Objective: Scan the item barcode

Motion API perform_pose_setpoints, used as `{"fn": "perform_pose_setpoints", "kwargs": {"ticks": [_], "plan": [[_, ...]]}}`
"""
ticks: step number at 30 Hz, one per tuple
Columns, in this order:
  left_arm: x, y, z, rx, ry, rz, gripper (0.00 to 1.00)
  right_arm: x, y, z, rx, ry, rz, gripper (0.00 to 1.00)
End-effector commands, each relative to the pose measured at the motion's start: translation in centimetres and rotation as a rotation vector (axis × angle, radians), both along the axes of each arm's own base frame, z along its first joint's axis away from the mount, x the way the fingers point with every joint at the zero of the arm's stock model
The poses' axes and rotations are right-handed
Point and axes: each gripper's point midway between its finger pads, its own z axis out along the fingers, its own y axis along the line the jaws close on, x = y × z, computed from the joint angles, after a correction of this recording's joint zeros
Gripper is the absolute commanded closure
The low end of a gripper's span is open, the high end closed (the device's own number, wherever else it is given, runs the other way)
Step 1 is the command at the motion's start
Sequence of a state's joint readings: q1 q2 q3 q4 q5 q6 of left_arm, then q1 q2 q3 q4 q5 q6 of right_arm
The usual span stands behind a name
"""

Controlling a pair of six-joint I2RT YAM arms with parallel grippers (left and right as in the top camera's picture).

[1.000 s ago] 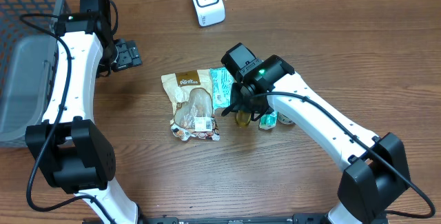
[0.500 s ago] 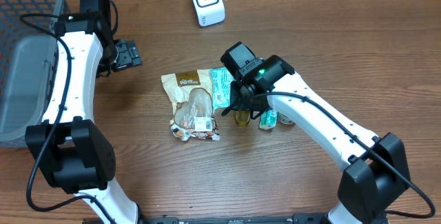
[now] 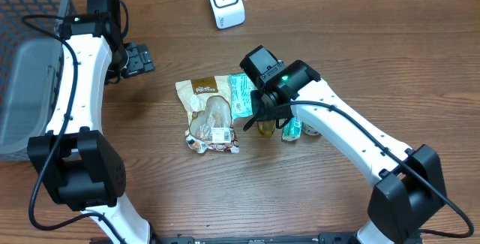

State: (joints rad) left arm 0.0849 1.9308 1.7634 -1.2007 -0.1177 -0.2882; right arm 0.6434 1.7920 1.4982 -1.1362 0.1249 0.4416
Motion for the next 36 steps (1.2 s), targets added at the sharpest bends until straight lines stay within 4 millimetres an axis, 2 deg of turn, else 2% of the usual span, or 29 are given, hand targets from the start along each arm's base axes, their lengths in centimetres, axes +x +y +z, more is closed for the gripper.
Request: {"fn": "perform_pose_setpoints", "kwargs": {"ticks": [1,3,4,7,16,23,30,36], "plan": [[0.3,0.2,1.1,0.016,-0.031,-0.002,0.0,0.0,-0.1,-0.1,-0.021,-0.006,0.047,0.25],[0.3,0.2,1.1,0.016,-0.031,-0.002,0.0,0.0,0.2,-0.1,-0.007,-0.004,0.035,0.03],[0.3,0.2,1.1,0.016,-0.031,-0.002,0.0,0.0,0.2,-0.1,0.0,-0.004,0.007,0.0],[0.3,0.2,1.1,0.016,-0.031,-0.002,0.01,0.0,0.2,-0.1,0.011,-0.003,-0.044,0.0],[0.3,0.2,1.1,0.016,-0.031,-0.002,0.01,-0.2,0.0,-0.3,0.008,0.004,-0.051,0.0],[0.3,0.2,1.1,0.016,-0.031,-0.002,0.0,-0.4,-0.2,-1.4,0.001,0.01,-0.051,0.0],[0.3,0.2,1.1,0.016,-0.031,-0.002,0.0,0.2,0.2,-1.4,0.018,-0.016,-0.052,0.14],[0.3,0.2,1.1,0.016,-0.031,-0.002,0.0,0.3,0.2,-1.3,0.017,-0.02,-0.052,0.18]]}}
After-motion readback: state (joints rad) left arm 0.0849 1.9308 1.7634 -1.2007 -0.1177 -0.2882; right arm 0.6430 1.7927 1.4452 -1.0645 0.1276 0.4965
